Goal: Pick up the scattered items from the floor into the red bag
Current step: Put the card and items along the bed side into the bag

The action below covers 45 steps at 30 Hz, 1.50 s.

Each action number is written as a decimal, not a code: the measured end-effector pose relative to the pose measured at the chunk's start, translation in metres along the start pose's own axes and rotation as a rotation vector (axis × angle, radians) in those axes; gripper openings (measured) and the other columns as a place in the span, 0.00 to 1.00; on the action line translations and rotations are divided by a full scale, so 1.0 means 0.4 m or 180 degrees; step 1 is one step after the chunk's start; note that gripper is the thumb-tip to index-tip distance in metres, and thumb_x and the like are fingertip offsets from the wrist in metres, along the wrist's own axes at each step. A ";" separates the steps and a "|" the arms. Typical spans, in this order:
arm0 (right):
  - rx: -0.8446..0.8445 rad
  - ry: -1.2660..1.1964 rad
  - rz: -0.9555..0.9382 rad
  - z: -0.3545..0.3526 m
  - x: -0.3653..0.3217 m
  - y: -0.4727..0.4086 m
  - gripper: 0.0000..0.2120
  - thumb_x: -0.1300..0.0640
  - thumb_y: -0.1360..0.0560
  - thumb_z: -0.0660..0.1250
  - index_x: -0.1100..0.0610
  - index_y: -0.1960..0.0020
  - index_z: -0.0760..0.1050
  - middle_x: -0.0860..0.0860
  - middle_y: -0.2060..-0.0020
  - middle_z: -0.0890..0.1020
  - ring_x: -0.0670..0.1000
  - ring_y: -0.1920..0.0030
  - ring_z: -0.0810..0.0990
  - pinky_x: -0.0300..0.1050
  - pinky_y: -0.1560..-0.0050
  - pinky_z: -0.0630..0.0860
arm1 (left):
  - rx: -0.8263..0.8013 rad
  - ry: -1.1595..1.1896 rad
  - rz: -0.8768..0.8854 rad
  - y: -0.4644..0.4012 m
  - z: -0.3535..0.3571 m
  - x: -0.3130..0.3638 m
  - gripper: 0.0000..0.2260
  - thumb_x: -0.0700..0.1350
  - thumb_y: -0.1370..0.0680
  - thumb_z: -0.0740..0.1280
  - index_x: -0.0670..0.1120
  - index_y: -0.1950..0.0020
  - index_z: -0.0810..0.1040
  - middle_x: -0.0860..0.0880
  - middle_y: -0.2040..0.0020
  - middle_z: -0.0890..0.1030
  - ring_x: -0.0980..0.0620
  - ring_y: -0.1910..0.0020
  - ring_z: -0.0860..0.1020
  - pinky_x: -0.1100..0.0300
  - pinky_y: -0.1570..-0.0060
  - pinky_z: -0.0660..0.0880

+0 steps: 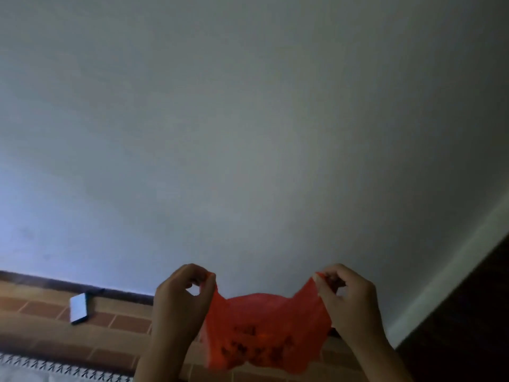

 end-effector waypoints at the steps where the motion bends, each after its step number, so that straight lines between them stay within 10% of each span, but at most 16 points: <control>1: -0.0079 -0.0054 -0.0071 0.033 -0.005 -0.026 0.08 0.58 0.24 0.76 0.49 0.59 0.80 0.41 0.68 0.81 0.45 0.65 0.82 0.49 0.63 0.82 | 0.0098 -0.0032 -0.0045 -0.010 -0.011 -0.019 0.13 0.39 0.27 0.79 0.55 0.62 0.80 0.60 0.65 0.82 0.59 0.57 0.82 0.63 0.57 0.76; 10: -0.0509 -0.0225 -0.0311 0.215 0.101 -0.241 0.08 0.60 0.24 0.76 0.51 0.59 0.81 0.40 0.68 0.80 0.42 0.61 0.82 0.28 0.60 0.77 | 0.0422 -0.0165 -0.0178 -0.159 0.094 -0.123 0.11 0.39 0.27 0.79 0.51 0.63 0.80 0.59 0.65 0.82 0.58 0.59 0.82 0.68 0.60 0.76; 25: -0.0522 -0.0382 0.0138 0.308 0.571 -0.595 0.09 0.61 0.24 0.76 0.51 0.59 0.80 0.40 0.67 0.81 0.41 0.60 0.82 0.31 0.59 0.78 | -0.0027 -0.0438 -0.0102 -0.436 0.607 -0.135 0.08 0.45 0.26 0.78 0.53 0.60 0.81 0.62 0.64 0.82 0.57 0.59 0.82 0.64 0.57 0.77; 45: -0.1406 -0.0923 -0.0242 0.886 0.444 -0.927 0.12 0.63 0.25 0.77 0.49 0.61 0.80 0.41 0.66 0.83 0.42 0.63 0.83 0.29 0.62 0.75 | 0.0643 -0.0878 -0.0627 -0.787 0.489 -0.459 0.09 0.41 0.26 0.78 0.53 0.60 0.81 0.62 0.64 0.82 0.59 0.59 0.82 0.64 0.56 0.78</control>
Point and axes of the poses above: each hand's wrist, its own y-axis away from the middle knuckle, its own z-axis out of the palm, x = y × z, the point moved 4 cm from there along -y, towards the middle knuckle
